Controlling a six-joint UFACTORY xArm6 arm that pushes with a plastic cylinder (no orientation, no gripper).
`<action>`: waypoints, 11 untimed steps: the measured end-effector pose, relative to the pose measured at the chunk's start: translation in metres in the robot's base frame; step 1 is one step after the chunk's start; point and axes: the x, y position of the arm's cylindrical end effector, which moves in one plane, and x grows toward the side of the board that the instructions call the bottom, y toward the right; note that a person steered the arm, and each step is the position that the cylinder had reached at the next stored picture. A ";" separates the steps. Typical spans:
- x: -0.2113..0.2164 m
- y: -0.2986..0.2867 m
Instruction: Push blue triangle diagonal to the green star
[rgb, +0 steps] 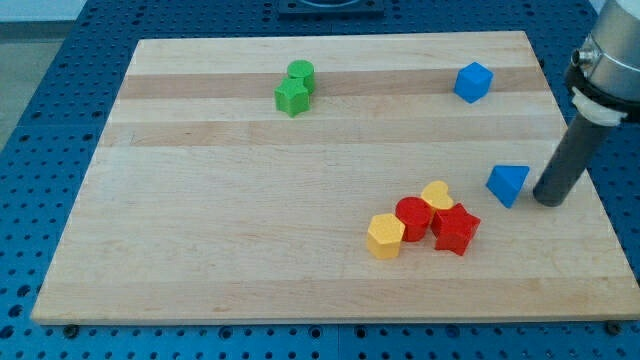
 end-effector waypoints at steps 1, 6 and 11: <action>0.001 -0.016; -0.079 -0.091; -0.076 -0.056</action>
